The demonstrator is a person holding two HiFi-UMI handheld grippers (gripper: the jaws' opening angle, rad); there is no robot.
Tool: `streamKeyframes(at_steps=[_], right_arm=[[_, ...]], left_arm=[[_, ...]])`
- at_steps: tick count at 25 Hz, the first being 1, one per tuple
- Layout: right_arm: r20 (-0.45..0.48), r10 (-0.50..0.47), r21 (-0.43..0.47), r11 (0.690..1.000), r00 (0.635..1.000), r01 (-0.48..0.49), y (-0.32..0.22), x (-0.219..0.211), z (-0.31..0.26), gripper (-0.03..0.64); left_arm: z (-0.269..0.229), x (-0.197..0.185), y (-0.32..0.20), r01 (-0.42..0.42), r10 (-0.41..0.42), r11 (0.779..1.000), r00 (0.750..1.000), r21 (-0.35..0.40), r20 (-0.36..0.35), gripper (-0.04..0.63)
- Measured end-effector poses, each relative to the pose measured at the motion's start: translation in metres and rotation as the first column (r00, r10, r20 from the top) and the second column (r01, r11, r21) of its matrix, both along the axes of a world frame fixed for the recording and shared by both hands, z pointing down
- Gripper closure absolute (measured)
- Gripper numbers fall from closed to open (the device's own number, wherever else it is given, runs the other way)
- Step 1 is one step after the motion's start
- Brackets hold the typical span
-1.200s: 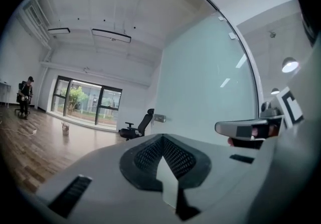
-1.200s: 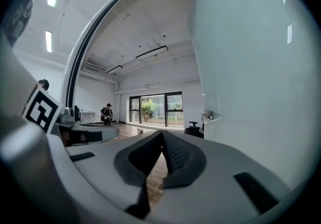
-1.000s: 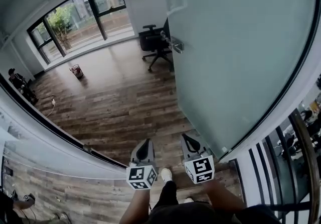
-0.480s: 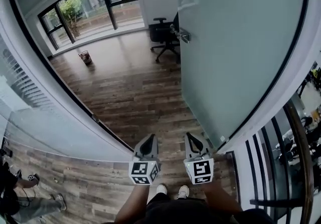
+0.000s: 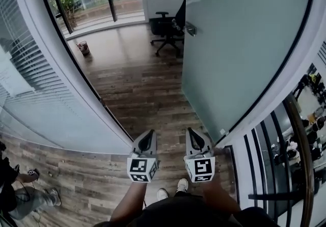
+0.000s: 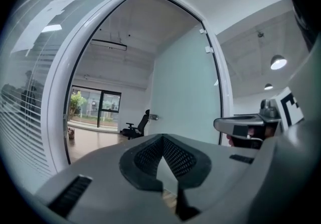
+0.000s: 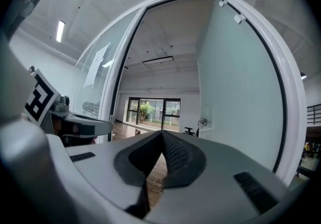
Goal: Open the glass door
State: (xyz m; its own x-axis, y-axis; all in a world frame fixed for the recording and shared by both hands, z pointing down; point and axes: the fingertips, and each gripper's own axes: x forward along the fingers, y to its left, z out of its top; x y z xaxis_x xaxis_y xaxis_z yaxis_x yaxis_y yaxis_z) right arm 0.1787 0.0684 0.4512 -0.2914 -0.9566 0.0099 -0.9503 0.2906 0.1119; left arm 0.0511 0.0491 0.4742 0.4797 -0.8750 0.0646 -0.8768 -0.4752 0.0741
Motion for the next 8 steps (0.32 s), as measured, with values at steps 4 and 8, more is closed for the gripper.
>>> streamKeyframes(at_steps=[4, 8], right_arm=[[-0.013, 0.022, -0.012, 1.0, 1.0, -0.023, 0.012, -0.011, -0.009, 0.601], [-0.01, 0.032, -0.004, 0.999, 0.999, -0.032, 0.02, -0.021, -0.011, 0.601]], left_arm=[[-0.012, -0.012, 0.012, -0.021, 0.021, 1.0, 1.0, -0.009, -0.007, 0.597], [-0.011, -0.02, 0.022, -0.05, 0.05, 0.999, 0.999, -0.014, -0.003, 0.597]])
